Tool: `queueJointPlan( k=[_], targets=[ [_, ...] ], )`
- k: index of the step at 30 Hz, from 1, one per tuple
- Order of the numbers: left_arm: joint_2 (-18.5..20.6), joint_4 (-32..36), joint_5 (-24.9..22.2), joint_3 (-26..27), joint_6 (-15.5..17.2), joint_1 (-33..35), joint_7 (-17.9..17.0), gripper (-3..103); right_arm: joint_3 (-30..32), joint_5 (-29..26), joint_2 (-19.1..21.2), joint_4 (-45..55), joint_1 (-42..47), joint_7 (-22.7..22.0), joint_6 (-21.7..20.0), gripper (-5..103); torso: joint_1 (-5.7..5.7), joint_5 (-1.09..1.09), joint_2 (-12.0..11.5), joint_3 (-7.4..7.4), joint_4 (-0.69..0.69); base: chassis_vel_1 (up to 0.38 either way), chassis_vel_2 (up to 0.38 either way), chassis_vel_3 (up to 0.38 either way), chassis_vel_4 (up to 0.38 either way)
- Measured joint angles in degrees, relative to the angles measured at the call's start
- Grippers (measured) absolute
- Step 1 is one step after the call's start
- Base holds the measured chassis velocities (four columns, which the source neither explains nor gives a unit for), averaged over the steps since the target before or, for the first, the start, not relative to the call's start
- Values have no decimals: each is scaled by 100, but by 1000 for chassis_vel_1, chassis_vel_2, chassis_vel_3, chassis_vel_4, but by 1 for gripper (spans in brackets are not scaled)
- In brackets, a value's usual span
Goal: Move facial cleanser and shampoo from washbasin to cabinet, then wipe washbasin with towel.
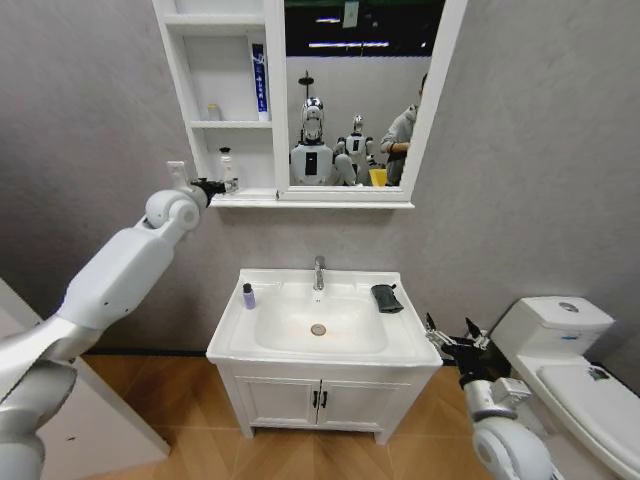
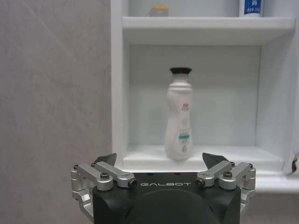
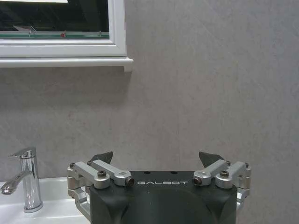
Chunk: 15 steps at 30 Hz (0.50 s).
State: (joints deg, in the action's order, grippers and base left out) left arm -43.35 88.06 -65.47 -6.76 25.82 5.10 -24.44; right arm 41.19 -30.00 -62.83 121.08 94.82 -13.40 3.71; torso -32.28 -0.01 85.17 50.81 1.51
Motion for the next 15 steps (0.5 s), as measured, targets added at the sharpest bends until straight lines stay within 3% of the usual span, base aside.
queueJointPlan(
  k=[3, 4, 7, 9, 15],
  targets=[
    [230, 317, 24, 121, 7, 398, -32, 100, -2, -7, 7, -4, -8, 1, -21, 100, 0, -2, 0, 0, -1, 0, 0, 0, 0],
    [403, 690, 27, 308, 48, 836, -124, 100, -9, -18, -8, -13, -31, 1, -40, 100, 0, 0, 0, 0, -1, 0, 0, 0, 0],
    [475, 925, 27, 447, 73, 1140, -181, 100, -19, -21, -30, -21, -39, 1, -48, 100, 0, 1, 0, 0, -2, 0, 0, 0, 0],
    [614, 1485, 69, 798, 95, 2012, -296, 100, -55, -14, -110, -28, -21, 2, -63, 100, 0, 1, 0, 0, 0, 0, 0, 0, 0],
    [585, 1972, 238, 1223, 29, 3192, -563, 100, -63, 28, -233, -58, 23, 2, -65, 100, 1, 3, 0, 0, 0, 0, 0, 0, 0]
  ],
)
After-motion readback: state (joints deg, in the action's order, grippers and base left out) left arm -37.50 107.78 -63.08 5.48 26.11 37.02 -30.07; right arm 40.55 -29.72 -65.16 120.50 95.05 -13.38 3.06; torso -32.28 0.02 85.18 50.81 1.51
